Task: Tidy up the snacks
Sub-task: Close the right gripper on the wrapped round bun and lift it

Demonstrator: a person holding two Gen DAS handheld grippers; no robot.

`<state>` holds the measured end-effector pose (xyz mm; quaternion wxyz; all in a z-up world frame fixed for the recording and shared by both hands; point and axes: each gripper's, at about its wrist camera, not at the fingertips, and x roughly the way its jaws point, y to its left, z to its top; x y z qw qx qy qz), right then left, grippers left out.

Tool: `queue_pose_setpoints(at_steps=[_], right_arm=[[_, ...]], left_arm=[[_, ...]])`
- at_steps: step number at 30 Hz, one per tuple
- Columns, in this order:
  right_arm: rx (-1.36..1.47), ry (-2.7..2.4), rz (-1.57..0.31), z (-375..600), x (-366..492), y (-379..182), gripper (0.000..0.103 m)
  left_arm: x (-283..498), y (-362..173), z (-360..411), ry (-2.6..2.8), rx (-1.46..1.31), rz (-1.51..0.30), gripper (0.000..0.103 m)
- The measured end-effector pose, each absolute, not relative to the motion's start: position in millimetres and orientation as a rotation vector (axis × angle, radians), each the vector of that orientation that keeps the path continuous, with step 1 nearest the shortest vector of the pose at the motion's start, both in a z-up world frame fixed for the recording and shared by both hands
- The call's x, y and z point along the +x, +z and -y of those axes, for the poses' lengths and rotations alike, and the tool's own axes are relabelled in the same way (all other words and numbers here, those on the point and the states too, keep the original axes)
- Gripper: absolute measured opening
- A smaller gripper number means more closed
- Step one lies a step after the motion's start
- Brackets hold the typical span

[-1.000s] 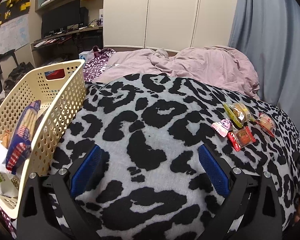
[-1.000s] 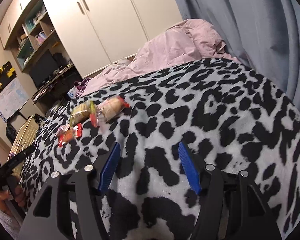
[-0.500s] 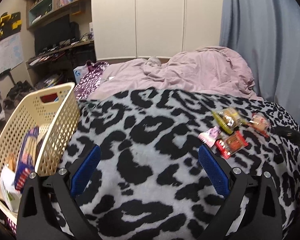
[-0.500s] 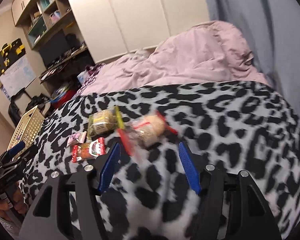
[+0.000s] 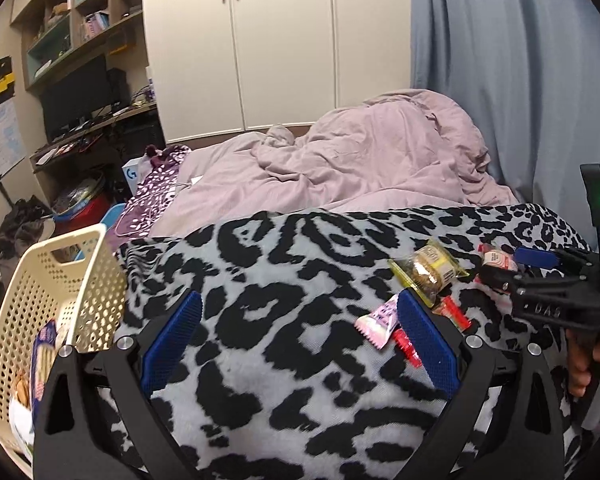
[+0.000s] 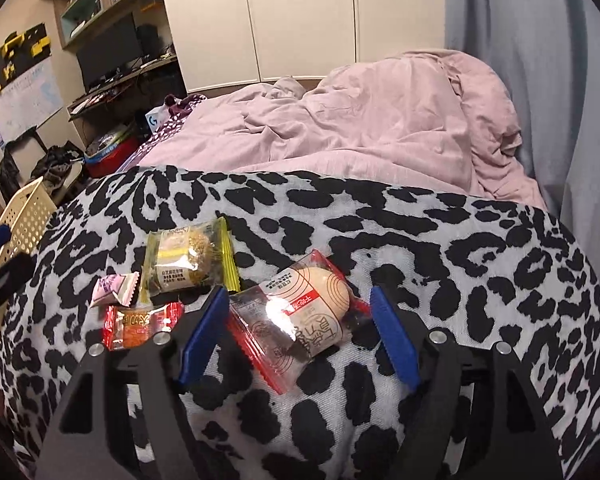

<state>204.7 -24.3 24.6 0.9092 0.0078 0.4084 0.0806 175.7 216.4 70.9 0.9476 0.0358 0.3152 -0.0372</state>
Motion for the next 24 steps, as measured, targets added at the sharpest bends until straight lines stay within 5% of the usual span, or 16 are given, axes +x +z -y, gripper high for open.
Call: queue_pose_setpoints(at_steps=[11, 24], right_arm=[[0.033, 0.179, -0.826, 31.5, 196.7, 28.5, 0.054], [0.178, 0.266, -0.898, 48.0, 180.1, 34.1, 0.056]], left_arm=[[212.4, 69.5, -172.4, -0.141, 0.156, -0.697, 0.099], [252.1, 49.7, -153.0, -0.18, 0.203, -0.762, 0.099]])
